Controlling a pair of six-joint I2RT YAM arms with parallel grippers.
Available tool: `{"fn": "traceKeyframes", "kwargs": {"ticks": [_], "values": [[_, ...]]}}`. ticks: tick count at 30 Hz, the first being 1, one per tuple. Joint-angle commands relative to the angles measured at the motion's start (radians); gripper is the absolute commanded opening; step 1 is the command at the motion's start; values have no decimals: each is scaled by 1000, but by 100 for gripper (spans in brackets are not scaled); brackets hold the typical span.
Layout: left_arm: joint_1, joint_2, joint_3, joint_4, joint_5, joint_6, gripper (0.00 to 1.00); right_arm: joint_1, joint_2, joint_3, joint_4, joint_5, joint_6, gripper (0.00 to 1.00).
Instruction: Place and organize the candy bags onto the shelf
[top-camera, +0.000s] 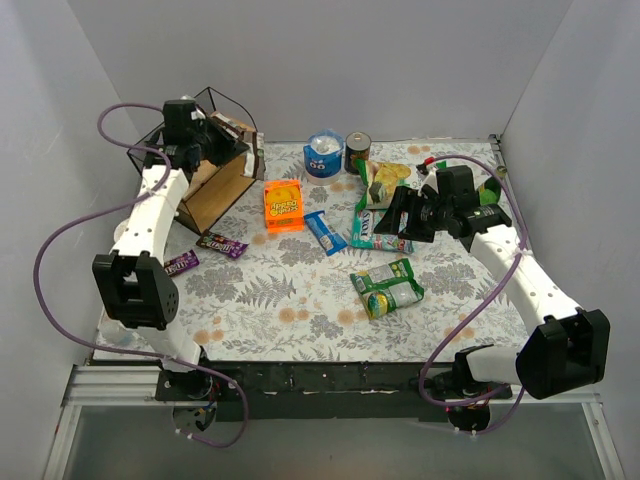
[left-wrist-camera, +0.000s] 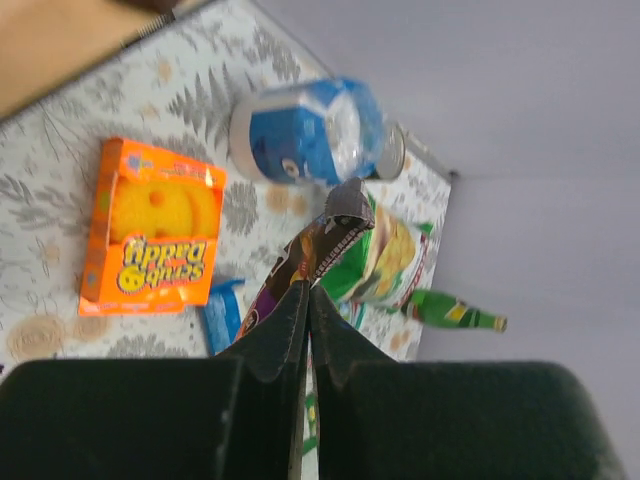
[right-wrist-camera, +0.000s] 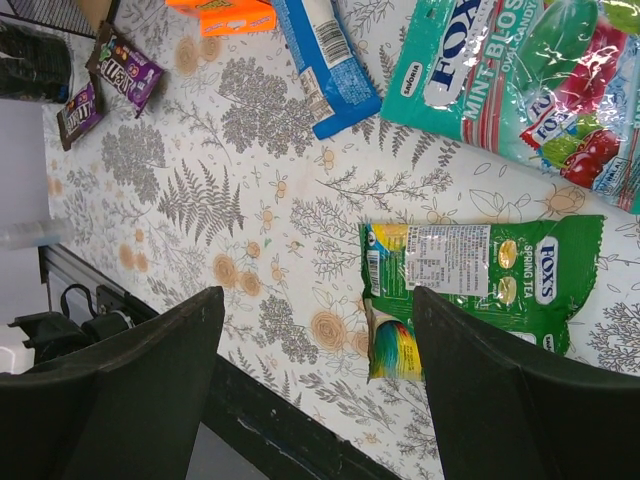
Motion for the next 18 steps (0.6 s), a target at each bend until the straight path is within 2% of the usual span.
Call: {"fn": "traceKeyframes", "kwargs": {"ticks": [1,7,11,18], "values": [[60,63,159,-27,9,-61,0,-11,-27,1,8,-3,-1,83],[103,86,186,17,-127,-125,0,-18,-18,6,7,-4,-7,83],[154,104,184,40,-204,-226,0,-31,-7,24,-10,-3,-20,83],[174,107,120,100,-354,-398,0,-42,-18,21,-16,-3,-21,83]]}}
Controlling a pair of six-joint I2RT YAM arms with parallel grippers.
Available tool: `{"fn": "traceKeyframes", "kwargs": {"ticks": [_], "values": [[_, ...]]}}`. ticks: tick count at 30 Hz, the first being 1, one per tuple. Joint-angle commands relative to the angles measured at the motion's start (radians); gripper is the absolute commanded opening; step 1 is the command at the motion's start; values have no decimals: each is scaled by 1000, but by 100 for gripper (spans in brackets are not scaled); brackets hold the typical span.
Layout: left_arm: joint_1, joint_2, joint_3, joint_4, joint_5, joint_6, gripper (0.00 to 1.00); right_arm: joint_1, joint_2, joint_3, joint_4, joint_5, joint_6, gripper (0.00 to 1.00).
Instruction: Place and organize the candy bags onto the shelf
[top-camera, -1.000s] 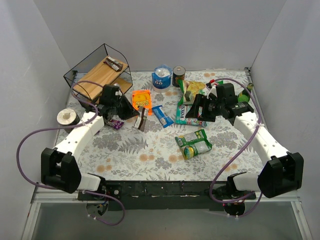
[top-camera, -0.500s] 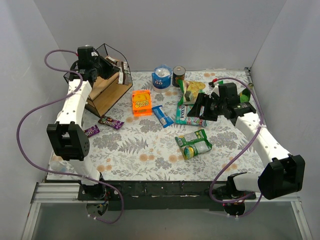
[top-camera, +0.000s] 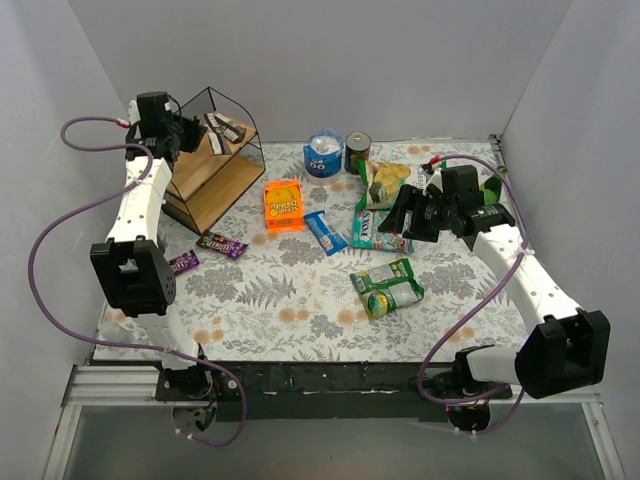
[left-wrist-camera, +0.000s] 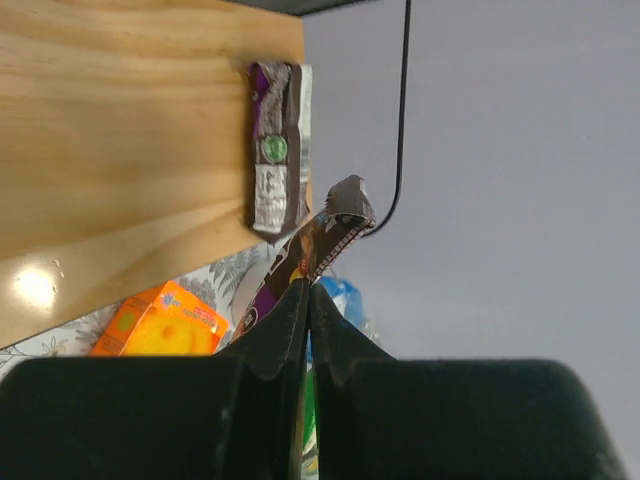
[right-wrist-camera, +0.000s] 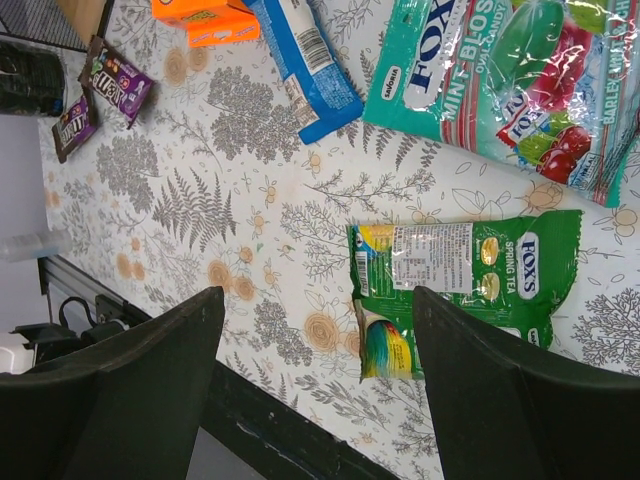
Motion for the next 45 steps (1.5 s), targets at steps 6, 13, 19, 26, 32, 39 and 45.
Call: {"fn": "traceKeyframes", "kwargs": {"ticks": [6,13,19,26,32,39,45], "values": [[25,48,-12,112,-135,-282,0,-21,-21,17,-9,2,-21,83],[25,76,-64,118,-202,-414,0,-39,-1,40,-16,-2,-30,83],[22,80,-107,139,-220,-464,0,-44,10,41,-15,-10,-35,83],[20,125,-98,149,-199,-469,0,-53,22,54,-16,-19,-52,83],[20,140,-107,142,-188,-474,0,-61,24,49,-16,-26,-55,83],[19,175,-89,133,-173,-466,0,-69,19,40,-12,-32,-52,83],[20,197,-55,141,-127,-379,0,-73,13,26,-6,-38,-47,83]]}}
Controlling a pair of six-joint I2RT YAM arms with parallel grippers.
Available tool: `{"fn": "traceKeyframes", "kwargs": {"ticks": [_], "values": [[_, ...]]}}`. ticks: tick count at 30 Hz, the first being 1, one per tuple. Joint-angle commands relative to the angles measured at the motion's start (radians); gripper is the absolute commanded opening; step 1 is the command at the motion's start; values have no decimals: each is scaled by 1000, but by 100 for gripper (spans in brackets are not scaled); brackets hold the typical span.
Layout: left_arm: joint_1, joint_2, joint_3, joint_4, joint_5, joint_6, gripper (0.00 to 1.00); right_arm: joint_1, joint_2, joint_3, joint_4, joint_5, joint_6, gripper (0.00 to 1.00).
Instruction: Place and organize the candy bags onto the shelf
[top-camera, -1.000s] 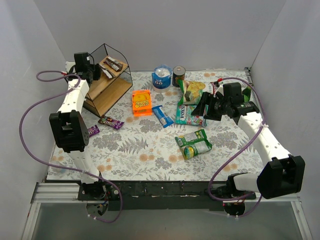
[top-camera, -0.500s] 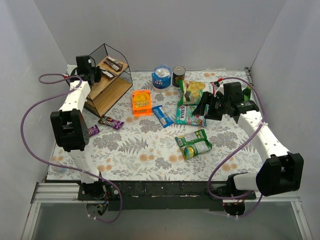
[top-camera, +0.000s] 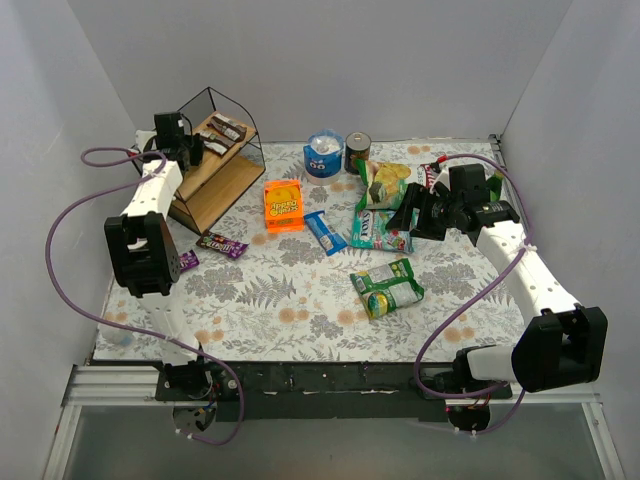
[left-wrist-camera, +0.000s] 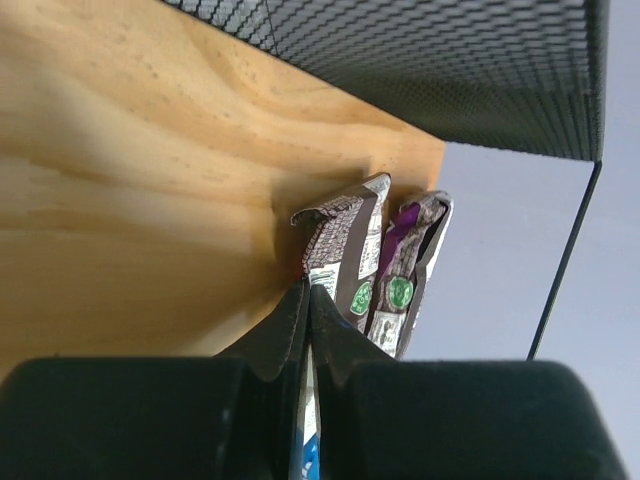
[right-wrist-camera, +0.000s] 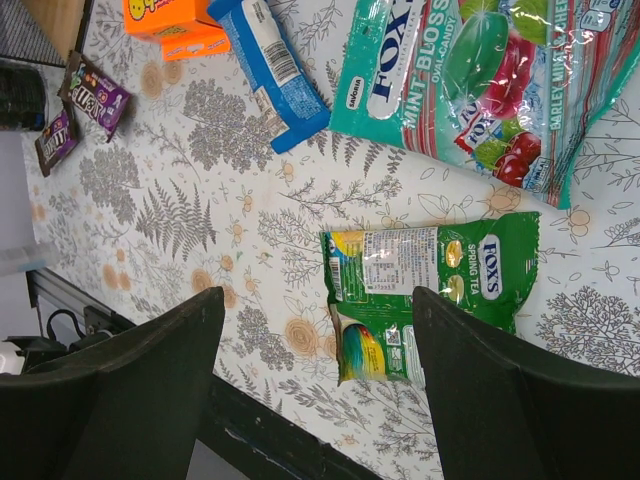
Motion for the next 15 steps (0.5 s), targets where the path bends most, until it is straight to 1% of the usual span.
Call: {"fn": "traceKeyframes", "kwargs": {"ticks": [1,6,11,13,14,15], "values": [[-1,30,40,-21,52,-134,0,-8,-13,16,15,-31,-2,83],[1,43,57,-26,76,-69,1,-10,-12,19,13,-32,-4,83],[4,51,63,-46,99,-51,8,-10,-15,26,13,-31,-4,83],[4,34,43,-50,96,-51,16,-10,-15,26,13,-32,-4,83],[4,26,37,-52,86,-49,17,-11,-15,23,15,-34,-4,83],[4,8,32,-55,79,-48,28,-13,-18,21,15,-34,-2,83]]}}
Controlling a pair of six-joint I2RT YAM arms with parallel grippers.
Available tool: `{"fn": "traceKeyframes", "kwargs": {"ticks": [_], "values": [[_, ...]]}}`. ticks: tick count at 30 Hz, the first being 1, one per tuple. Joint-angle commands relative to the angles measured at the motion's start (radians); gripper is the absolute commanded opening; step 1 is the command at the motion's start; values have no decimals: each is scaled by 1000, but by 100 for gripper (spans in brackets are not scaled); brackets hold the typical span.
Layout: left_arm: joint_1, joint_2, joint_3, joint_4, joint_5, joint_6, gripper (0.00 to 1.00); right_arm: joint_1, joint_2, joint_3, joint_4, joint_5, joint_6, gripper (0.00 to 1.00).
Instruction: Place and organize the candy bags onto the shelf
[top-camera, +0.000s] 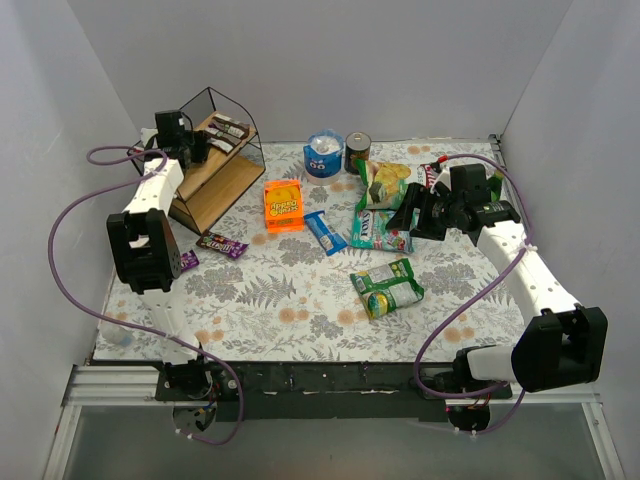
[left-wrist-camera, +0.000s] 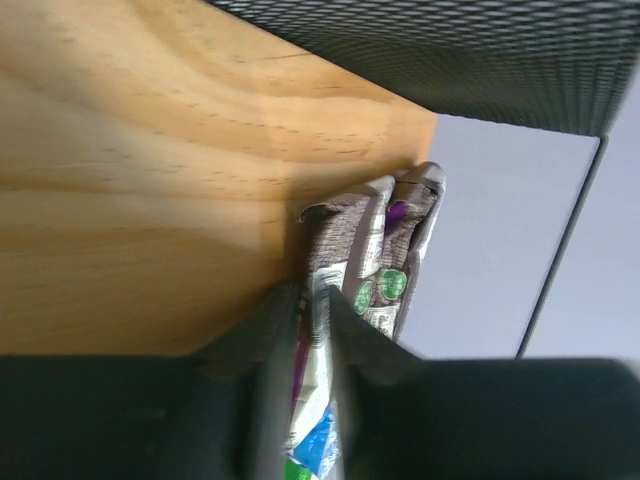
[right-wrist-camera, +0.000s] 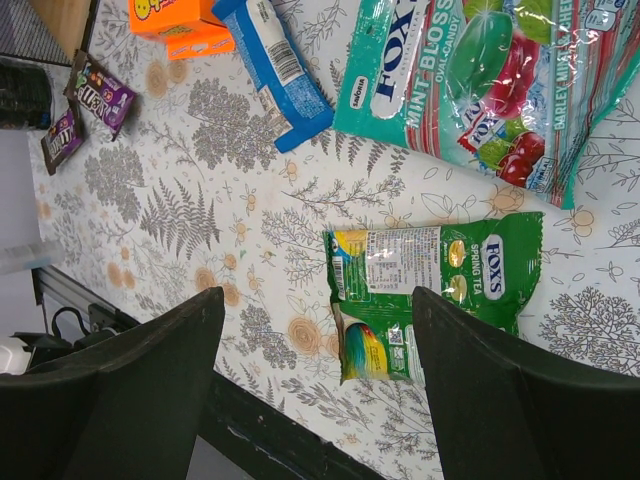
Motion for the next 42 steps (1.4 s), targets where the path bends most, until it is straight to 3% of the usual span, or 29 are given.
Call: {"fn": "traceKeyframes", "kwargs": {"ticks": [1,9,11,15,19,28,31,33,37,42], "values": [[3,-46,-12,-71,-7,-35,35,-5,-19,19,16,-17,-4,83],[1,-114,-19,-124,-35,-25,56,-8,-22,9,23,-29,-1,83],[1,-146,-29,-108,-1,-19,68,-7,-22,7,23,-41,2,83],[3,-192,-11,-101,39,61,82,-7,-24,1,15,-58,9,86],[3,-255,3,-111,39,135,97,-8,-62,-10,16,-81,-8,99],[67,-348,124,-153,265,340,98,-10,-85,-54,116,-123,45,97],[156,-405,75,-140,483,361,98,-10,-88,-51,115,-104,47,96],[190,-460,-47,-45,639,356,98,-8,-83,-50,95,-83,41,95],[130,-537,-137,-32,651,397,98,-10,-82,-56,73,-89,48,93],[-14,-649,-234,-130,542,503,98,-10,-96,-68,58,-78,50,91]]}}
